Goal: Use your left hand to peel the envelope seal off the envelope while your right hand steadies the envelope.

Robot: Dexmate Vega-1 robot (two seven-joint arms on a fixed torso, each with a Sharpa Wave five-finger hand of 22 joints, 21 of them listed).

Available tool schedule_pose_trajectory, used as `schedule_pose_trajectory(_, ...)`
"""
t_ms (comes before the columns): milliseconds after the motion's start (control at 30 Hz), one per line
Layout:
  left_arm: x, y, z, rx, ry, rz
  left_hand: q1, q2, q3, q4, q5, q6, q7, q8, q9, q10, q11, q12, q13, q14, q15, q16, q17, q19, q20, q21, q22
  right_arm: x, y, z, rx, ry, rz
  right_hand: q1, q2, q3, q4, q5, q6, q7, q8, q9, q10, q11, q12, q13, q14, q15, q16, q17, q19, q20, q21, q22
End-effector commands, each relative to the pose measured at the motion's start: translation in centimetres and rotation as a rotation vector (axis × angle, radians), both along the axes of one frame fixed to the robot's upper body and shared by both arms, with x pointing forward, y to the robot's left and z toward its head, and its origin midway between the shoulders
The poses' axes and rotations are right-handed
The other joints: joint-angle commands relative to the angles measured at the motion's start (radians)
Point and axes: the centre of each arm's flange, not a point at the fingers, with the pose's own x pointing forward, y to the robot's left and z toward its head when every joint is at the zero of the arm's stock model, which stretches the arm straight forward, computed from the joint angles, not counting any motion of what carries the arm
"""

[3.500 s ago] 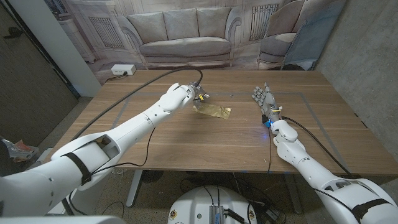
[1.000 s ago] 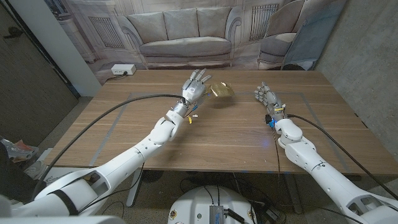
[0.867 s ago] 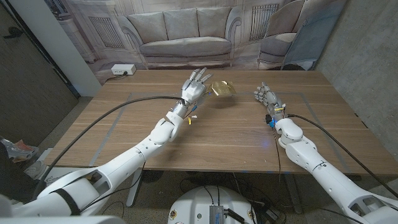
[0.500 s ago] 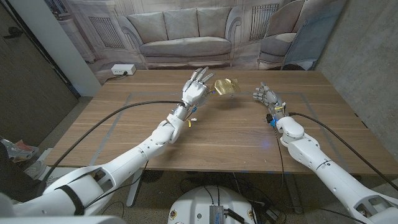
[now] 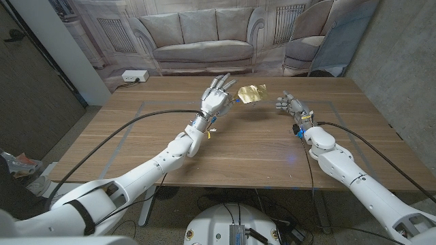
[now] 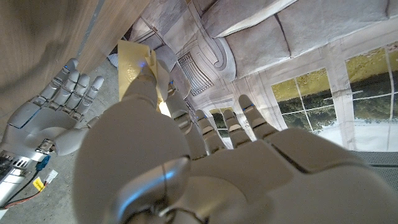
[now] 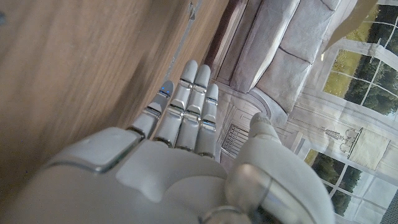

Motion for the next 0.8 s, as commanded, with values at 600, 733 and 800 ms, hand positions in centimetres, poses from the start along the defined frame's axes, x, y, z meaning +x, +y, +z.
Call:
schedule_pose_trajectory(600,0.6,-1.5,1.4,0.086,0.099,0.023,0.004,0.009,-0.006,0.007,0.013,0.037,-0.043,-0.026,0.004,-0.022,0.003,-0.007,0.005,-0.02,-0.091,-0.006,0.008,-0.019,0.016,-0.012,0.001,-1.6,0.1,1.6,-0.031,0.057,-0.004,0.083,-0.03,-0.029,-0.002,0.012,0.127,-0.039,0.017,0.011,-0.005,-0.039,0.114,0.14,-0.063,-0.045,0.169,0.222,-0.123,0.003,0.004,0.066)
schedule_pose_trajectory(733,0.6,-1.9,1.4,0.095,0.094,0.007,0.004,0.01,-0.007,0.008,0.014,0.038,-0.043,-0.029,0.004,-0.024,0.003,-0.008,0.005,-0.021,-0.093,-0.006,0.009,-0.018,0.014,-0.013,0.001,-1.8,0.1,1.7,-0.035,0.073,-0.04,0.106,-0.042,-0.035,-0.008,0.017,0.155,-0.03,0.021,0.011,0.0,-0.051,0.145,0.17,-0.062,-0.057,0.205,0.265,-0.115,-0.001,0.017,0.078)
schedule_pose_trajectory(800,0.6,-2.3,1.4,0.113,0.086,0.017,0.004,0.01,-0.008,0.009,0.014,0.038,-0.043,-0.03,0.004,-0.025,0.003,-0.008,0.005,-0.021,-0.092,-0.006,0.009,-0.018,0.014,-0.013,0.001,-1.8,0.1,1.5,-0.023,0.072,-0.032,0.126,-0.049,-0.039,-0.012,0.021,0.168,-0.029,0.021,0.012,0.006,-0.06,0.169,0.192,-0.049,-0.064,0.235,0.296,-0.1,-0.006,0.03,0.086)
